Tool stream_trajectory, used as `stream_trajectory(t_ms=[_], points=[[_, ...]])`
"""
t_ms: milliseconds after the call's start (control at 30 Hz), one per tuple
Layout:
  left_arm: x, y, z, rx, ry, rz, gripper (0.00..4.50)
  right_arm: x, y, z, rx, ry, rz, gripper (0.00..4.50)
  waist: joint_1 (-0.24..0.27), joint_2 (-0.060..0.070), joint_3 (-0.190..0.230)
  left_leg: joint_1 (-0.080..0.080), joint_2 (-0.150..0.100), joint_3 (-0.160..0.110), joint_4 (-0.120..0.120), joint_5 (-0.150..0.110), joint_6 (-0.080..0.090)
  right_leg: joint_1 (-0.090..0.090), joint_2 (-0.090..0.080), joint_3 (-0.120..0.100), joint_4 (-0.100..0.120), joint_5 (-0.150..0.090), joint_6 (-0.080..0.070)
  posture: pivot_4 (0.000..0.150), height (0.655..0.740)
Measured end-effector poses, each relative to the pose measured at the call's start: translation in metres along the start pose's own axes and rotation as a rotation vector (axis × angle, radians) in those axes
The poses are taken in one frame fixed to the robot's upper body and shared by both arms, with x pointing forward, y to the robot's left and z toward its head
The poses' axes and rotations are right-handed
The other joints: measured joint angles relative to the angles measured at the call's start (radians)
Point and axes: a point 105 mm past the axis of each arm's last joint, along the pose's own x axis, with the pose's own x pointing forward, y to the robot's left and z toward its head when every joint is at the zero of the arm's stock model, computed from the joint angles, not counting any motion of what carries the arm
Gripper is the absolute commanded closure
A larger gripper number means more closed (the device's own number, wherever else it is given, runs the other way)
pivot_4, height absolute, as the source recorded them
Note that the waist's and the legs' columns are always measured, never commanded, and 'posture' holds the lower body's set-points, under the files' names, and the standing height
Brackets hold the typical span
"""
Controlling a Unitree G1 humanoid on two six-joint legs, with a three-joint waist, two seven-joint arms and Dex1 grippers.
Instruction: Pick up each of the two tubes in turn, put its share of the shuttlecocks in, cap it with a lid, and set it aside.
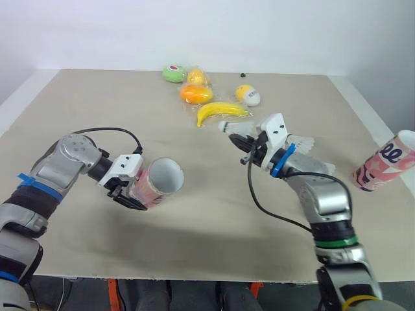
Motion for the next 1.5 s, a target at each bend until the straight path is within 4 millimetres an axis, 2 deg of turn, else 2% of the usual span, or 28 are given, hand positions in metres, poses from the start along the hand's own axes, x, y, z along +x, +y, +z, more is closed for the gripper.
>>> stream_trajectory(t_ms=[100, 167, 300, 333, 400, 433, 533, 667, 767, 800, 867, 933, 967, 1033, 1100, 1233, 1333, 1400, 1500], points=[[0.002, 0.001, -0.001, -0.007, -0.009, -0.002, 1.41, -0.018, 0.037, 0.032, -0.139, -0.011, 0.266, 4.45, 0.006, 0.000, 0.000, 0.001, 0.000, 0.000, 0.001, 0.000, 0.000, 0.002, 0.000, 0.000, 0.000, 0.000, 0.000, 0.150, 0.6917], [0.002, 0.001, -0.002, -0.016, -0.012, 0.000, 1.41, -0.025, 0.050, 0.043, -0.185, -0.003, 0.375, 4.45, 0.007, 0.000, 0.000, 0.002, 0.000, 0.000, 0.001, 0.000, 0.000, 0.002, 0.000, 0.000, 0.000, -0.001, 0.001, 0.150, 0.6917], [0.003, 0.004, -0.003, -0.022, -0.012, 0.000, 1.41, -0.022, 0.065, 0.064, -0.279, -0.011, 0.514, 4.45, 0.007, 0.001, -0.001, 0.005, 0.001, 0.001, 0.002, 0.000, 0.000, 0.003, 0.000, 0.000, 0.000, -0.001, 0.001, 0.150, 0.6917], [0.003, 0.006, -0.002, -0.018, -0.013, -0.001, 1.41, -0.017, 0.075, 0.068, -0.317, -0.008, 0.580, 4.45, 0.007, 0.001, -0.001, 0.005, 0.001, 0.001, 0.003, 0.000, 0.000, 0.004, 0.000, 0.000, 0.000, -0.001, 0.001, 0.150, 0.6917], [0.004, 0.006, 0.000, -0.007, -0.013, -0.002, 1.41, -0.012, 0.081, 0.067, -0.330, -0.004, 0.611, 4.45, 0.011, 0.001, -0.001, 0.004, 0.001, 0.001, 0.004, 0.000, 0.000, 0.004, 0.000, 0.000, 0.000, -0.001, 0.002, 0.150, 0.6917], [0.004, 0.007, 0.000, -0.005, -0.015, -0.006, 1.41, -0.003, 0.084, 0.064, -0.340, 0.014, 0.634, 4.45, 0.011, 0.001, -0.001, 0.004, 0.000, 0.002, 0.004, 0.000, 0.000, 0.003, 0.000, 0.001, 0.000, -0.001, 0.002, 0.150, 0.6917], [0.006, 0.009, 0.001, -0.002, -0.021, -0.009, 1.41, 0.007, 0.083, 0.059, -0.354, 0.045, 0.649, 4.45, 0.018, 0.001, -0.001, 0.003, 0.000, 0.002, 0.005, 0.000, 0.000, 0.003, -0.001, 0.001, 0.000, 0.000, 0.003, 0.150, 0.6917], [0.005, 0.009, 0.002, 0.006, -0.021, -0.014, 1.41, 0.023, 0.086, 0.057, -0.373, 0.073, 0.686, 3.19, 0.019, 0.001, -0.001, 0.003, 0.000, 0.001, 0.005, 0.000, 0.000, 0.003, 0.000, 0.000, 0.000, 0.001, 0.003, 0.150, 0.6917], [0.006, 0.009, 0.002, 0.005, -0.023, -0.017, 1.41, 0.026, 0.085, 0.057, -0.386, 0.094, 0.712, 1.70, 0.021, 0.001, -0.001, 0.002, 0.000, 0.001, 0.005, 0.000, 0.000, 0.003, 0.000, 0.000, 0.001, 0.001, 0.003, 0.150, 0.6917], [0.006, 0.009, 0.002, 0.005, -0.023, -0.017, 1.41, 0.025, 0.086, 0.057, -0.384, 0.094, 0.726, 1.33, 0.021, 0.001, -0.001, 0.002, 0.000, 0.001, 0.005, 0.000, 0.000, 0.003, -0.001, 0.000, 0.000, 0.001, 0.003, 0.150, 0.6917], [0.006, 0.009, 0.002, 0.003, -0.025, -0.016, 1.41, 0.023, 0.089, 0.062, -0.336, 0.065, 0.758, 0.29, 0.021, 0.001, -0.001, 0.002, 0.000, 0.001, 0.005, 0.000, 0.000, 0.003, 0.000, 0.000, 0.001, 0.001, 0.002, 0.150, 0.6917], [0.006, 0.009, 0.002, 0.003, -0.026, -0.015, 1.41, 0.020, 0.089, 0.069, -0.299, 0.033, 0.766, 0.12, 0.021, 0.001, -0.001, 0.002, 0.000, 0.000, 0.005, 0.000, 0.000, 0.003, 0.000, 0.000, 0.001, 0.002, 0.001, 0.150, 0.6917], [0.006, 0.009, 0.002, 0.003, -0.027, -0.015, 1.41, 0.013, 0.084, 0.080, -0.265, -0.009, 0.764, 0.12, 0.021, 0.001, -0.001, 0.002, 0.000, 0.000, 0.005, 0.000, 0.000, 0.003, -0.001, 0.000, 0.001, 0.002, 0.001, 0.150, 0.6917], [0.007, 0.010, 0.003, 0.004, -0.031, -0.015, 1.41, 0.000, 0.075, 0.086, -0.233, -0.036, 0.723, 0.12, 0.023, 0.000, -0.001, 0.002, 0.000, 0.000, 0.005, 0.000, 0.000, 0.004, -0.001, -0.001, 0.000, 0.002, 0.001, 0.150, 0.6917], [0.007, 0.009, 0.002, -0.002, -0.038, -0.014, 1.41, -0.014, 0.063, 0.079, -0.176, -0.029, 0.643, 0.12, 0.024, -0.002, -0.002, 0.002, 0.000, 0.001, 0.005, 0.000, -0.001, 0.004, -0.001, -0.001, 0.000, 0.002, 0.000, 0.150, 0.6917], [0.007, 0.008, 0.001, -0.003, -0.041, -0.008, 1.41, -0.048, 0.031, 0.044, 0.001, 0.029, 0.325, 0.12, 0.024, -0.002, -0.003, 0.002, 0.000, 0.001, 0.005, 0.000, -0.001, 0.003, -0.001, -0.001, 0.001, 0.002, 0.000, 0.150, 0.6917], [0.009, 0.006, 0.001, -0.002, -0.046, -0.005, 1.41, -0.088, 0.004, 0.008, 0.082, 0.135, 0.026, 0.12, 0.025, -0.001, -0.003, 0.002, -0.001, 0.000, 0.004, 0.000, -0.001, 0.005, -0.001, -0.001, 0.000, 0.001, 0.000, 0.150, 0.6917], [0.008, 0.006, 0.000, -0.006, -0.044, -0.003, 1.41, -0.114, -0.006, -0.014, 0.134, 0.203, -0.114, 0.12, 0.022, 0.000, -0.003, 0.002, -0.001, 0.001, 0.005, 0.000, -0.001, 0.004, -0.002, 0.000, 0.000, 0.001, 0.000, 0.150, 0.6917], [0.007, 0.004, -0.003, -0.019, -0.039, -0.001, 1.41, -0.144, -0.018, -0.027, 0.162, 0.255, -0.271, 0.12, 0.019, 0.001, -0.004, 0.003, -0.001, 0.001, 0.005, 0.000, -0.001, 0.004, -0.001, 0.000, 0.000, 0.000, 0.003, 0.150, 0.6917]])
